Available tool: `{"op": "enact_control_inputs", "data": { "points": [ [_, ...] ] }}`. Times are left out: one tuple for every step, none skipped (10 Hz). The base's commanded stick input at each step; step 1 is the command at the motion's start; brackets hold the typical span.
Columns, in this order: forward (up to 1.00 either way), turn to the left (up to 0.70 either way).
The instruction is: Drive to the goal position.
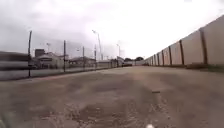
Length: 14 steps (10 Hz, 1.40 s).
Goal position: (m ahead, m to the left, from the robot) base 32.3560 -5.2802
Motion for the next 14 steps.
{"op": "enact_control_inputs", "data": {
  "points": [
    [1.0, 0.0],
    [1.0, 0.0],
    [1.0, 0.0],
    [1.0, 0.0],
    [1.0, 0.0],
    [1.0, 0.0],
    [1.0, 0.0],
    [1.0, 0.0],
    [1.0, 0.0],
    [1.0, 0.0],
    [1.0, 0.0],
    [1.0, 0.0],
    [1.0, 0.0],
    [1.0, 0.0]
  ]
}}
